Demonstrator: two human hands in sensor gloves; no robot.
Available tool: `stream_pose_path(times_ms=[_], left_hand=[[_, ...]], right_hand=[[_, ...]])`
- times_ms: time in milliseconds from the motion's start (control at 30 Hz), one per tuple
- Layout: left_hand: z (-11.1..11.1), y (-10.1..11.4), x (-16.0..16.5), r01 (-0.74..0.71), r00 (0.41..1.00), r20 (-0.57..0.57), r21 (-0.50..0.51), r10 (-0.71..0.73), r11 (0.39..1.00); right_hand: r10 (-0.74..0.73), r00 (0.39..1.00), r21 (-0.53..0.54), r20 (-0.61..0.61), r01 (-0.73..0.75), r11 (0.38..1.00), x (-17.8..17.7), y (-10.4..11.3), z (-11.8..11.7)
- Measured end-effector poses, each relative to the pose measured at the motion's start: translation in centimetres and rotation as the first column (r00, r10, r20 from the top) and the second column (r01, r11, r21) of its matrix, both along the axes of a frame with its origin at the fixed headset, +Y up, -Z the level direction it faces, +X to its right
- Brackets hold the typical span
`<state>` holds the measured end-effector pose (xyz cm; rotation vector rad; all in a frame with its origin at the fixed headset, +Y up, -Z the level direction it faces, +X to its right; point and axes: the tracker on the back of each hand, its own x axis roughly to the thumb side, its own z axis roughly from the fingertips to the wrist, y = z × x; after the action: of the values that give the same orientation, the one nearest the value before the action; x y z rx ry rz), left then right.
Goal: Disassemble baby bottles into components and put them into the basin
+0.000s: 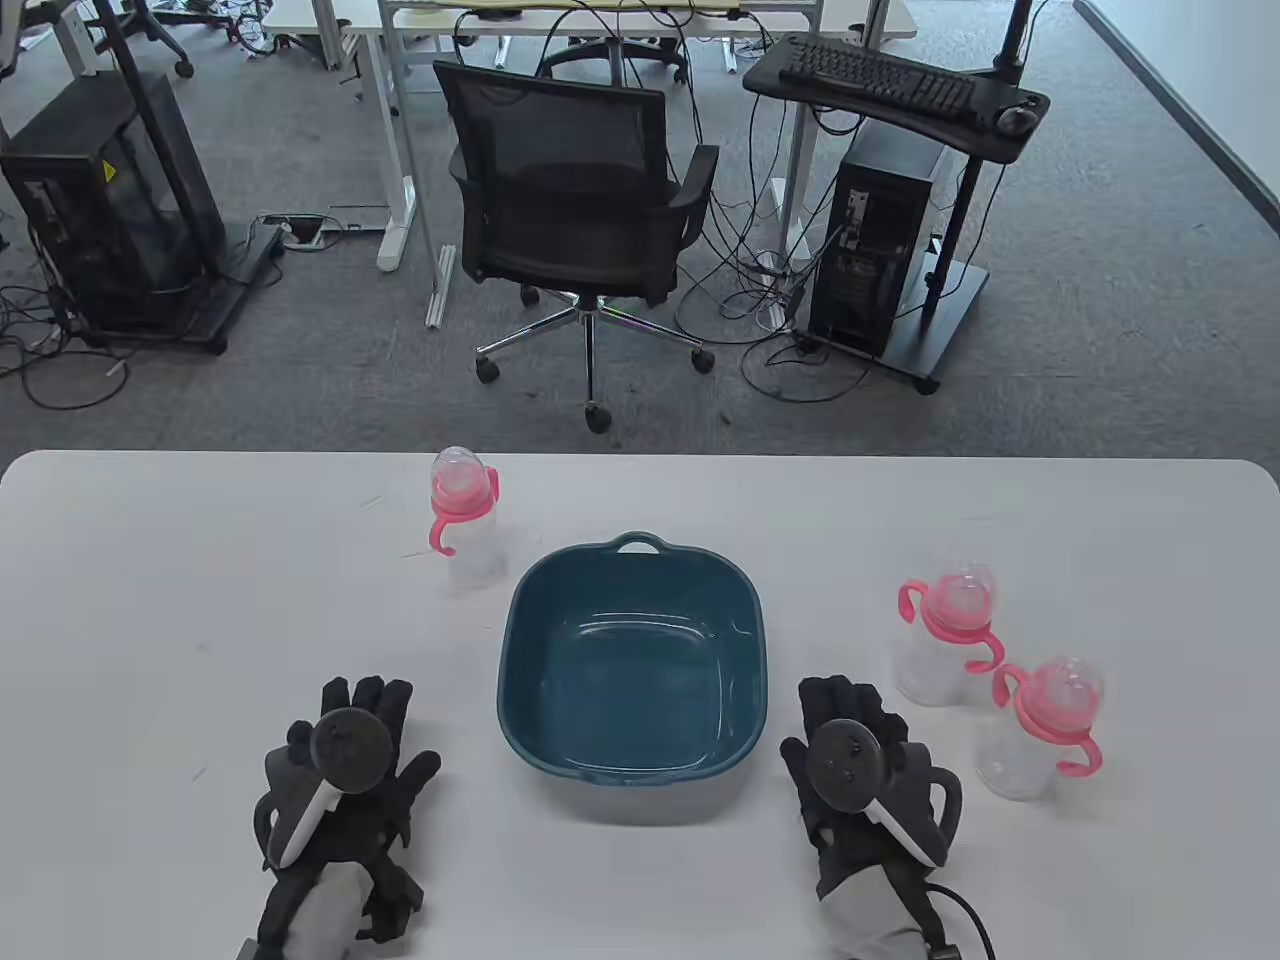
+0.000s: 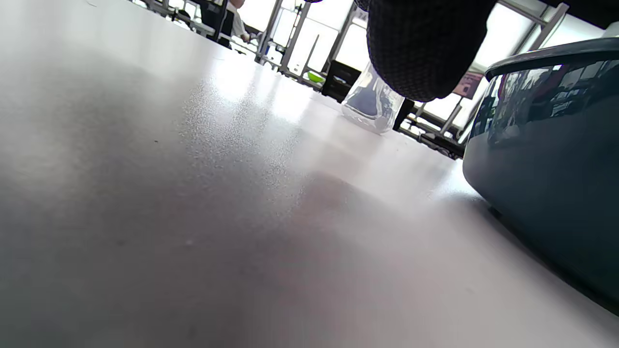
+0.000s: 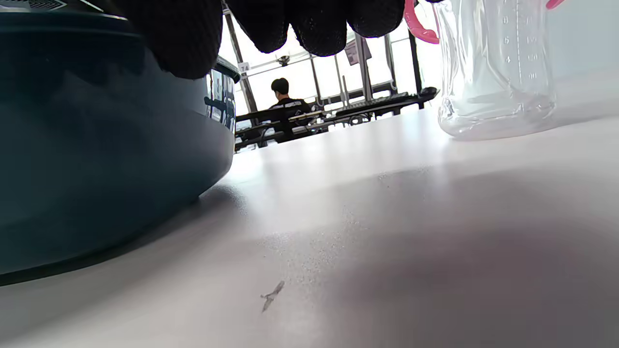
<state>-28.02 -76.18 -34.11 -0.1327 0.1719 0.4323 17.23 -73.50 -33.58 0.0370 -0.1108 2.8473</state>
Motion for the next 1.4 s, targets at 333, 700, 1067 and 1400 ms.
stream_pose_path(times_ms=[333,700,1067,1400], left_hand=[[0.2,0.0,-0.2,-0.005,1.0,-0.004,0.006,0.005,1.0],[0.2,0.6,-0.1,-0.005,1.0,0.004,0.034,0.005,0.999],[0.3,0.9,-0.3,-0.026,1.0,0.005,0.057,0.026,0.998],[0.3,1.0,-0.4,-0.03,1.0,0.002,0.057,0.03,0.998]], right_hand=[[-0.009,1.0,0.006,-0.017,0.009,1.0,-0.1,0.1,0.2],[-0.043,0.998,0.035,-0.037,0.044,0.998,-0.2,1.1,0.6],[-0.128,0.989,0.203,-0.071,0.14,0.969,0.4,7.2,2.7],[-0.038,0.993,0.27,0.113,0.006,0.963,6.2,12.4,2.9]])
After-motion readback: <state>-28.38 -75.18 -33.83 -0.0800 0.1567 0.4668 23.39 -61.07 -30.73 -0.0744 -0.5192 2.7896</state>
